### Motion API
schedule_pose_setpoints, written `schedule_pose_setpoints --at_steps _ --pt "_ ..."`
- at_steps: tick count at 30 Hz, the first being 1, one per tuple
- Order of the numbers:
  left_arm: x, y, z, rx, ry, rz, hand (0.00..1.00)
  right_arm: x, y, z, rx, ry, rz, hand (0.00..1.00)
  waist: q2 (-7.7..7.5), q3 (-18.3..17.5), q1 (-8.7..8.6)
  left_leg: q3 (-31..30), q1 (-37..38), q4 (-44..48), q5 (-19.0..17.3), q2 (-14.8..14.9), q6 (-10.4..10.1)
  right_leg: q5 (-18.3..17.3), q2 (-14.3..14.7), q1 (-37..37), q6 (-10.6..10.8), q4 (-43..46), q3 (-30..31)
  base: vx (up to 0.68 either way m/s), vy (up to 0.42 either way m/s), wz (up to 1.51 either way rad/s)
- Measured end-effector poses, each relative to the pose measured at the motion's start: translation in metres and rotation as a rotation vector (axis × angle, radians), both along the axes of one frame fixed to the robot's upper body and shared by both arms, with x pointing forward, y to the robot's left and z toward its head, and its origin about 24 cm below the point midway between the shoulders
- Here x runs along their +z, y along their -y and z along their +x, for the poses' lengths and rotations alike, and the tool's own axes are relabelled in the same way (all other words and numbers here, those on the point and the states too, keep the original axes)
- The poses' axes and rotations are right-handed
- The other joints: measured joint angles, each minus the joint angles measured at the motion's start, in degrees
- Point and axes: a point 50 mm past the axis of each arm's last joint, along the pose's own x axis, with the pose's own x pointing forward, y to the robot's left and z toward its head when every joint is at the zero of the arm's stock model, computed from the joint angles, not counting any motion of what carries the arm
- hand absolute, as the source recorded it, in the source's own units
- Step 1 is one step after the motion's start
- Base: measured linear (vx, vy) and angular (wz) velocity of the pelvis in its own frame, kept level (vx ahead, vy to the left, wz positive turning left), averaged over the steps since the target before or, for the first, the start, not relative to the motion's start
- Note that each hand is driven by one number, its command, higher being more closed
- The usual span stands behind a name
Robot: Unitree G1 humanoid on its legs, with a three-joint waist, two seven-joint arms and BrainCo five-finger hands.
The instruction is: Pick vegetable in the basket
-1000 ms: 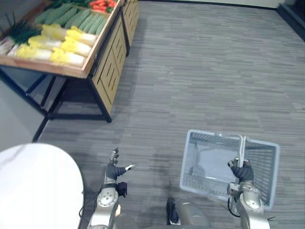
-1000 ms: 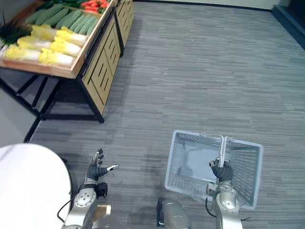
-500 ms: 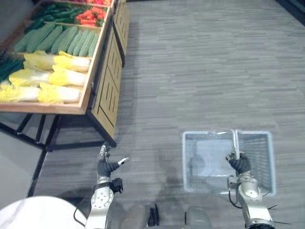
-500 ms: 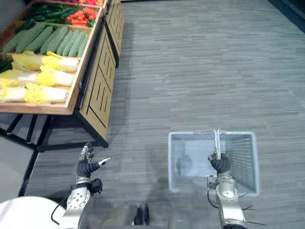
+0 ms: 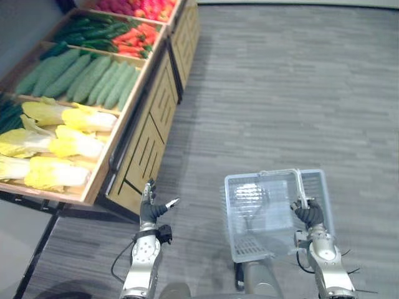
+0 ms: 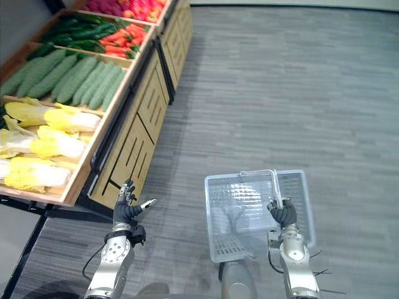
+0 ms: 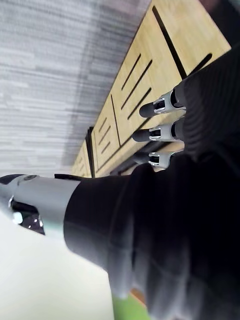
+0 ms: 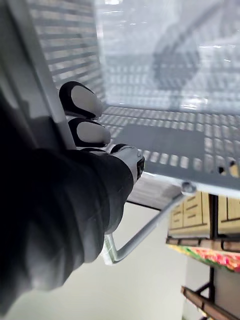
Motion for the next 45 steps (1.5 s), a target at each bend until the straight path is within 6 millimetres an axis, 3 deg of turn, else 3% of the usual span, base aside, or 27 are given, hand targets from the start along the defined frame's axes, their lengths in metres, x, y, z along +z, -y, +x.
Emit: schedule_pose_setpoints --at_steps 1,3,4,5,6,7,9,11,12,13,14,16,18,20,21,22,23,24,26,29,35,41,45 --pt "0.000 -0.003 -0.003 0.014 -0.004 0.005 0.00 0.005 0.002 0.003 -0.009 0.025 -0.001 1.00 0.40 -0.1 0.25 2.2 -2.5 -3.0 -0.7 -0.1 0.6 -0.5 -0.1 2.0 0.3 -1.6 -0.1 0.37 0.011 0.05" --pt "0.002 -0.010 -0.005 0.038 0.002 0.033 0.00 0.008 0.016 0.001 -0.067 0.053 -0.006 1.00 1.17 -0.3 0.00 9.4 -4.7 -18.0 0.1 -1.6 -0.6 -3.0 -0.9 7.2 2.3 -3.6 -2.6 0.42 0.056 0.37" --pt "0.004 -0.011 -0.005 0.046 0.009 0.037 0.00 0.006 0.019 -0.001 -0.078 0.045 -0.015 1.00 1.65 -0.6 -0.24 11.8 -4.6 -23.2 2.0 -2.2 -0.9 -3.7 -0.9 8.4 3.0 -4.1 -3.7 0.41 0.093 0.70" --pt "0.007 -0.010 -0.004 0.059 0.025 0.050 0.00 0.004 0.030 -0.007 -0.106 0.025 -0.037 1.00 2.88 -1.4 -0.48 16.2 -4.4 -30.5 7.7 -2.4 -0.4 -5.2 -0.3 10.0 3.9 -4.1 -5.1 0.45 0.131 0.99" --pt "0.013 -0.016 -0.002 0.085 0.047 0.083 0.00 -0.010 0.039 -0.014 -0.151 -0.040 -0.031 1.00 1.73 -2.6 -0.51 21.0 -2.8 -33.6 6.5 -4.5 10.4 -7.8 -1.6 11.9 5.5 -3.5 -7.0 0.46 0.133 0.98" --pt "0.016 -0.018 0.000 0.103 0.059 0.090 0.00 -0.015 0.042 -0.017 -0.163 -0.068 -0.030 1.00 0.50 -3.1 -0.41 21.8 -2.9 -33.6 6.4 -5.8 10.6 -8.1 -2.8 12.2 6.0 -3.3 -7.6 0.48 0.134 0.94" --pt "0.030 -0.025 -0.002 0.164 0.113 0.129 0.00 -0.028 0.046 -0.023 -0.189 -0.130 -0.022 1.00 -0.46 -3.1 -0.29 21.5 -3.6 -31.8 2.3 -8.5 14.3 -8.2 -4.2 13.3 6.7 -1.5 -8.6 0.57 0.185 0.93" --pt "0.032 -0.029 -0.003 0.201 0.113 0.173 0.00 -0.040 0.049 -0.031 -0.204 -0.194 -0.017 1.00 -0.83 -2.9 -0.33 18.3 -1.6 -32.3 0.5 -11.1 13.6 -8.2 -6.5 12.5 7.9 7.3 -9.0 0.46 0.142 1.19" --pt "0.034 -0.032 -0.004 0.225 0.115 0.215 0.00 -0.053 0.049 -0.044 -0.226 -0.262 0.000 1.00 -1.28 -2.8 -0.63 13.7 1.6 -34.1 -0.9 -14.6 13.1 -3.7 -9.4 8.3 13.6 23.5 -6.8 0.37 0.084 1.41" --pt "0.035 -0.034 -0.003 0.235 0.119 0.236 0.00 -0.058 0.048 -0.049 -0.232 -0.285 0.010 1.00 -1.53 -2.8 -1.06 11.8 2.7 -34.7 -1.1 -15.7 13.2 -2.5 -10.1 5.9 14.8 29.8 -4.8 0.55 0.035 1.81" --pt "0.036 -0.036 -0.004 0.245 0.119 0.274 0.00 -0.065 0.045 -0.057 -0.236 -0.318 0.024 1.00 -1.56 -2.8 -1.91 8.1 4.8 -35.6 -1.6 -17.2 13.5 -5.1 -10.1 1.4 12.9 39.3 -1.6 0.35 -0.045 1.36" --pt "0.037 -0.039 -0.006 0.267 0.108 0.332 0.00 -0.067 0.040 -0.056 -0.238 -0.315 0.049 1.00 -1.22 -2.8 -2.14 5.0 7.3 -36.8 -1.5 -17.5 13.3 -7.6 -9.1 -3.5 10.4 41.9 1.6 0.43 -0.098 1.22" --pt "0.046 -0.034 -0.004 0.264 0.145 0.360 0.00 -0.064 0.033 -0.057 -0.238 -0.278 0.077 1.00 -1.32 -2.8 -2.03 -1.8 10.9 -37.7 -1.8 -17.0 12.1 -10.6 -5.5 -9.7 6.1 36.9 6.9 0.39 -0.200 1.33" --pt "0.055 -0.024 0.000 0.227 0.194 0.364 0.00 -0.056 0.028 -0.059 -0.211 -0.232 0.072 1.00 -1.74 -2.7 -2.07 -6.5 11.7 -36.2 -2.1 -15.9 11.3 -10.9 -2.0 -12.9 6.0 30.5 13.5 0.41 -0.356 1.67" --pt "0.059 -0.017 0.003 0.201 0.218 0.355 0.00 -0.053 0.026 -0.061 -0.205 -0.205 0.080 1.00 -2.09 -2.8 -2.10 -9.4 11.3 -34.0 -3.4 -14.8 9.2 -10.7 0.2 -13.6 6.3 25.2 18.6 0.30 -0.351 1.83" --pt "0.061 -0.014 0.004 0.190 0.228 0.353 0.00 -0.053 0.024 -0.062 -0.204 -0.199 0.086 1.00 -2.78 -3.0 -2.18 -10.4 10.7 -32.7 -4.1 -14.6 7.8 -10.0 0.5 -13.6 6.7 21.8 20.8 0.24 -0.382 2.11" --pt "0.066 -0.014 0.006 0.171 0.254 0.368 0.00 -0.056 0.018 -0.068 -0.207 -0.207 0.104 1.00 -6.05 -3.7 -2.51 -11.3 9.1 -30.0 -6.8 -15.2 4.5 -3.7 -0.9 -12.6 8.0 13.8 24.1 0.17 -0.331 1.75" --pt "0.066 -0.012 0.007 0.168 0.256 0.360 0.00 -0.058 0.018 -0.069 -0.209 -0.214 0.110 1.00 -6.51 -3.2 -2.64 -12.0 9.2 -29.1 -8.6 -14.5 3.0 -4.8 -0.8 -12.8 9.9 16.3 22.7 0.19 -0.413 1.67" --pt "0.061 -0.003 0.008 0.128 0.235 0.334 0.00 -0.062 0.017 -0.070 -0.207 -0.237 0.128 1.00 -4.97 -4.0 -0.30 -13.7 7.7 -28.6 -8.3 -10.2 1.8 -6.4 0.9 -12.5 7.1 16.8 17.0 0.16 -0.380 1.01" --pt "0.061 -0.001 0.010 0.100 0.236 0.330 0.00 -0.063 0.016 -0.068 -0.200 -0.234 0.138 1.00 -3.75 -4.1 -0.18 -13.9 7.2 -31.9 -5.6 -7.9 -2.1 -6.9 1.1 -12.7 5.3 16.5 12.8 0.11 -0.283 0.71" --pt "0.060 0.018 0.045 0.004 0.244 0.326 0.00 -0.066 0.016 -0.073 -0.209 -0.253 0.149 1.00 -4.04 -4.1 -0.44 -7.3 7.2 -38.2 0.1 -5.5 -2.6 -6.0 -0.2 -11.9 3.7 14.0 8.4 -0.01 -0.103 0.35" --pt "0.043 0.009 0.062 -0.031 0.150 0.420 0.00 -0.077 0.014 -0.080 -0.213 -0.303 0.161 1.00 -4.85 -4.6 -1.48 -2.8 8.1 -43.9 2.9 -5.2 -2.6 -3.6 -0.1 -12.4 4.4 10.3 9.5 -0.03 0.008 -0.07" --pt "0.039 0.000 0.083 -0.049 0.097 0.497 0.00 -0.078 0.008 -0.078 -0.188 -0.307 0.167 1.00 -6.44 -4.5 -2.64 -0.9 7.7 -46.3 4.7 -5.5 -3.1 -2.1 0.2 -13.9 4.7 8.6 11.0 0.01 0.022 -0.19"
